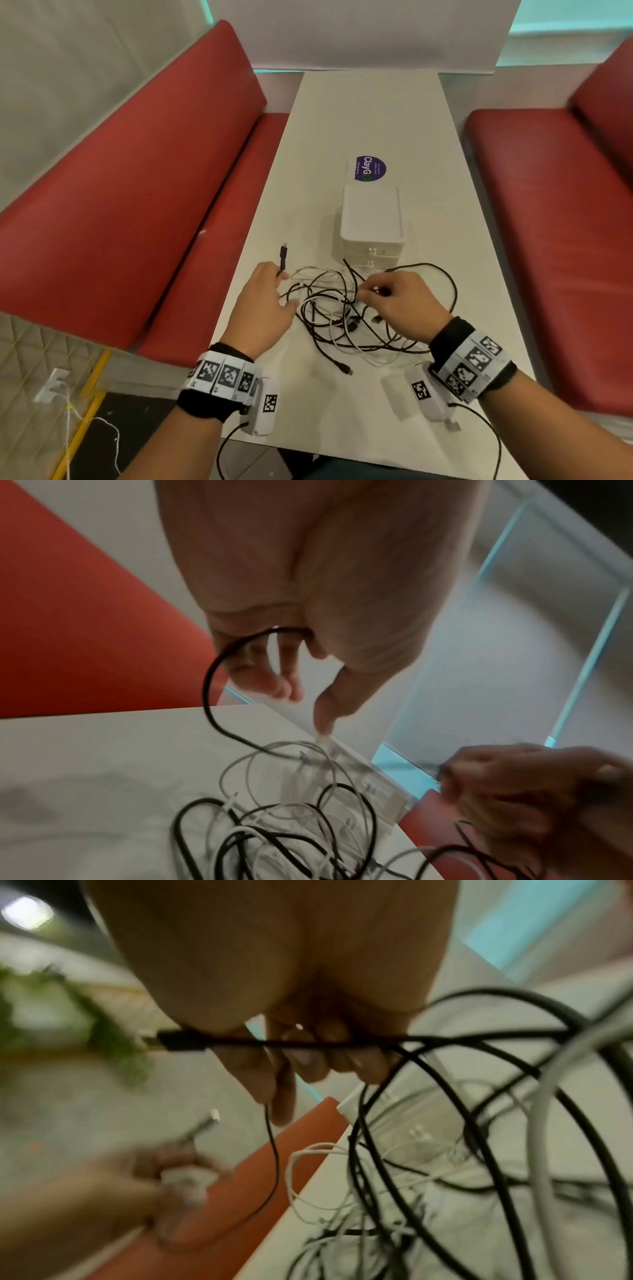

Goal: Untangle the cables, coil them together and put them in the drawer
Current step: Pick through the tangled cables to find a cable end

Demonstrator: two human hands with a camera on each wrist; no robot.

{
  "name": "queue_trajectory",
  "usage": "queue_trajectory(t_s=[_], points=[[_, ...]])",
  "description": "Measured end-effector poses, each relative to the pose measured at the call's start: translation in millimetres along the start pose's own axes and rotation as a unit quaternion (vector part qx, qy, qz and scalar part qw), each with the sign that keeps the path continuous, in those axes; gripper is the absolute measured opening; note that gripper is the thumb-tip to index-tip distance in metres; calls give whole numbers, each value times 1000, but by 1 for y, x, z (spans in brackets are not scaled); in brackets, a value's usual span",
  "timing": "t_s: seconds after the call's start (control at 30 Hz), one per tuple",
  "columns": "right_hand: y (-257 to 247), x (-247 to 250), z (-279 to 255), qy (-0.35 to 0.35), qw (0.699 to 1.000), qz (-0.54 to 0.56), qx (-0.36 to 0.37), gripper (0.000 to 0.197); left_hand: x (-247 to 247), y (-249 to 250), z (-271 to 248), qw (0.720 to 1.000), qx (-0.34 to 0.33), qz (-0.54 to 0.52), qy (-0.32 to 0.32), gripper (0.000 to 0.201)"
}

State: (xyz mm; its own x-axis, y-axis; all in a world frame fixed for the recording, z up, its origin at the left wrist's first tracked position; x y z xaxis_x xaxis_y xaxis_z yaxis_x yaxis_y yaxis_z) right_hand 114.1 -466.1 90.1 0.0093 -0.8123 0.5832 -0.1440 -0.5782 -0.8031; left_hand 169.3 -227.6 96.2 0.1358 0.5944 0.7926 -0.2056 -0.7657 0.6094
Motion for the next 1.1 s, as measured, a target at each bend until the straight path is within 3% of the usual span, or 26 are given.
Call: queue_trajectory(t_s=[0.07,0.17,0.2,0.27,0.4,0.53,0.57,0.63,0.7,0.73,0.83,0.9,1.0,1.1], points=[[-3,-8,1,-41,994,-104,7,15,-5,19,-4,996,-83,-31,-10,34],[-16,-18,-1,-36,995,-62,69,14,-22,49,-13,985,-135,-42,-103,14],[-17,-18,0,-3,996,-26,85,13,-25,54,-11,984,-124,-56,-115,5],[-17,-16,-3,61,993,30,101,14,-25,59,-5,982,-69,-127,-119,17],[-16,-20,-18,138,985,18,99,13,-12,65,5,979,-41,-151,-134,24],[-11,-5,-19,172,978,107,54,50,0,66,6,972,-34,-195,-130,34],[-11,-1,-19,163,980,87,72,54,2,65,5,967,-25,-214,-132,35],[-12,0,-18,126,984,-71,109,64,2,63,1,959,-21,-240,-148,36],[-9,-3,-14,60,974,-200,91,82,1,61,-1,952,-20,-268,-148,37],[-7,-5,-12,26,974,-215,73,85,2,58,0,950,-12,-283,-134,36],[8,-16,-11,-80,987,-135,38,68,5,46,2,941,20,-331,-59,24],[15,-21,-11,-95,994,-52,17,41,7,41,4,933,31,-357,-20,35],[15,-9,-5,17,1000,0,2,19,7,33,4,965,-2,-261,-31,35],[-8,13,-13,171,976,56,126,11,-5,24,0,980,-7,-186,-71,33]])
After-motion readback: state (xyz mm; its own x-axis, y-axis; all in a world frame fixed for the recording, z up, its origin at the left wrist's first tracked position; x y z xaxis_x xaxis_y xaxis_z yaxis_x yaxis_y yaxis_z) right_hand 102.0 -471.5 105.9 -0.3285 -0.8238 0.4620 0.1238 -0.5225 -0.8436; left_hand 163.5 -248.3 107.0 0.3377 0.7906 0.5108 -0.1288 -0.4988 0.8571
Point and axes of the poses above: each hand's wrist, its own z-axis towards the middle knuckle, its own x-axis out of the back of the hand, y = z × x, the point moved 4 cm from there along z, towards the middle knuckle, and after that the axes turned 2 degrees about y, right-handed, at the moved point
